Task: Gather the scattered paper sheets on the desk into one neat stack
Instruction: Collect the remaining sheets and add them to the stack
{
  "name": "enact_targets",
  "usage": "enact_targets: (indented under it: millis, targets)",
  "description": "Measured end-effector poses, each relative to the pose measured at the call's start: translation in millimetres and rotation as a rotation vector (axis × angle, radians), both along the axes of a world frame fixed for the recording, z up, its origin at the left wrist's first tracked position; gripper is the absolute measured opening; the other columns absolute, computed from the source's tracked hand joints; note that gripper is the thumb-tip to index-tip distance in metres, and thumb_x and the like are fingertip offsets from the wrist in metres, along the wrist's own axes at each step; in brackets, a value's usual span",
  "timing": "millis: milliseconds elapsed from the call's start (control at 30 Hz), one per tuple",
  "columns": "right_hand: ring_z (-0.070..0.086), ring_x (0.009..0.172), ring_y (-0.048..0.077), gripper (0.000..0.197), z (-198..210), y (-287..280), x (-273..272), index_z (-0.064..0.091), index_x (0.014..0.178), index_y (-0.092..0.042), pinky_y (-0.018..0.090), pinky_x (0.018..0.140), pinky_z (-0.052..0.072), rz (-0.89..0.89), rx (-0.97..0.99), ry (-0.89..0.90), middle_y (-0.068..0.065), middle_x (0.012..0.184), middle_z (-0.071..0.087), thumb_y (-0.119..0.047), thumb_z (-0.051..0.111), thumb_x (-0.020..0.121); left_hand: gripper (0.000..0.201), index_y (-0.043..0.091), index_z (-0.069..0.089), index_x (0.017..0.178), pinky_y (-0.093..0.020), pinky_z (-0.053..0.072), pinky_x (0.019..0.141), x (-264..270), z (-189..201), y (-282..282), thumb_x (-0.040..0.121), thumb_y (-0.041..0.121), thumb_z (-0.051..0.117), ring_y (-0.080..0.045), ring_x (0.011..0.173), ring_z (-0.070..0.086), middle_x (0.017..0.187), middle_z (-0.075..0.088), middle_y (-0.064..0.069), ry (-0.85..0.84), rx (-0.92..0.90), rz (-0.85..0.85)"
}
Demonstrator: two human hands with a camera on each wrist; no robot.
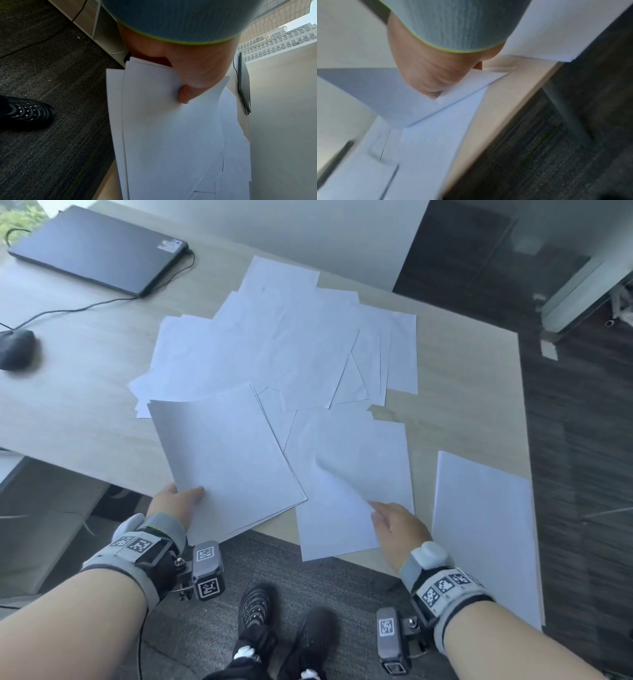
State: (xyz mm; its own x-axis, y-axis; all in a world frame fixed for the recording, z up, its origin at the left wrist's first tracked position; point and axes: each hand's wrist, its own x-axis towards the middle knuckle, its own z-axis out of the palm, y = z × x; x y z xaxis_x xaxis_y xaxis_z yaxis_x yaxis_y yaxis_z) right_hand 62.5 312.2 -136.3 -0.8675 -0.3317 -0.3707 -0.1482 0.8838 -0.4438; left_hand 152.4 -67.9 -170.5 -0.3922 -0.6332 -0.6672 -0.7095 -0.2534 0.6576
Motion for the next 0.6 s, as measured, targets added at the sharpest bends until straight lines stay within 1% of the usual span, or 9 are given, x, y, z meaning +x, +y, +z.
enact_targets:
  millis: [67,133,200,267,333,400,467,500,600]
  targets:
    - [0.057,0.113,0.02,0.037,1.2,4.3,-6.0,0.056,0.137,-0.035,0.026,0.088,0.04,-0.107,-0.047,0.028,-0.003,0.132,0.06,-0.031,0.037,0.106,0.027,0.017,0.063,0.122,-0.053,0.055,0.096,-0.1,-1.4,-0.8,0.096,0.018,0.066,-0.038,0.097,0.069,0.107,0.07,-0.015,-0.002,0.001,-0.001]
    - [0.05,0.126,0.021,0.04,-1.1,6.2,-8.6,0.052,0.142,-0.035,0.028,0.098,0.039,-0.034,-0.025,0.076,-0.005,0.141,0.055,-0.027,0.039,0.105,0.021,0.019,0.065,0.116,-0.054,0.054,0.097,-0.4,-3.3,-3.4,0.095,0.017,0.066,-0.037,0.095,0.069,0.106,0.071,-0.015,0.008,-0.002,0.008]
    - [0.034,0.143,0.022,0.05,-6.5,1.8,-5.2,0.041,0.15,-0.037,0.034,0.114,0.03,0.161,0.062,0.089,-0.008,0.157,0.038,-0.021,0.044,0.102,0.021,0.019,0.066,0.115,-0.055,0.054,0.099,0.5,-5.3,-6.4,0.094,0.017,0.066,-0.037,0.094,0.07,0.106,0.072,-0.014,0.006,-0.002,0.015]
    - [0.012,0.153,0.02,0.062,-13.7,-9.5,-1.5,0.024,0.155,-0.042,0.04,0.122,0.016,0.34,0.183,0.032,-0.011,0.167,0.012,-0.023,0.046,0.1,0.026,0.019,0.067,0.118,-0.055,0.054,0.099,1.4,-9.5,-10.2,0.092,0.019,0.067,-0.037,0.096,0.071,0.106,0.073,-0.014,-0.006,0.0,0.021]
    - [-0.007,0.154,0.018,0.069,-22.8,-24.5,2.8,0.008,0.156,-0.047,0.047,0.123,0.004,0.459,0.269,-0.013,-0.012,0.167,-0.01,-0.032,0.044,0.1,0.029,0.019,0.068,0.12,-0.056,0.055,0.098,0.8,-14.0,-13.8,0.092,0.02,0.068,-0.037,0.095,0.072,0.106,0.074,-0.013,-0.01,-0.003,0.019]
    - [-0.018,0.153,0.019,0.076,-32.7,-37.1,9.7,-0.002,0.153,-0.05,0.058,0.12,-0.004,0.521,0.323,-0.026,-0.012,0.165,-0.021,-0.046,0.046,0.095,0.028,0.019,0.068,0.12,-0.055,0.055,0.098,0.5,-15.3,-15.9,0.093,0.019,0.068,-0.037,0.095,0.071,0.105,0.074,-0.013,-0.008,-0.003,0.014]
    - [-0.019,0.153,0.022,0.087,-41.6,-42.3,17.0,-0.005,0.152,-0.051,0.066,0.115,-0.007,0.522,0.369,0.014,-0.01,0.166,-0.02,-0.061,0.05,0.085,0.027,0.018,0.067,0.121,-0.054,0.055,0.098,0.3,-16.5,-16.8,0.094,0.018,0.067,-0.036,0.094,0.071,0.104,0.073,-0.012,-0.013,0.002,0.011]
    - [-0.015,0.153,0.023,0.091,-43.3,-43.1,19.7,-0.004,0.152,-0.05,0.068,0.113,-0.006,0.5,0.381,0.047,-0.009,0.167,-0.015,-0.062,0.052,0.08,0.027,0.018,0.066,0.121,-0.054,0.054,0.099,0.1,-17.1,-16.9,0.094,0.018,0.067,-0.036,0.094,0.07,0.104,0.072,-0.012,-0.012,0.004,0.009]
    - [0.004,0.152,0.023,0.095,-46.0,-42.4,25.5,0.008,0.151,-0.049,0.068,0.11,-0.004,0.41,0.398,0.111,-0.005,0.162,0.012,-0.056,0.058,0.07,0.03,0.015,0.066,0.123,-0.057,0.054,0.098,-0.7,-21.2,-17.4,0.093,0.019,0.069,-0.039,0.096,0.07,0.106,0.073,-0.014,-0.007,0.012,0.009]
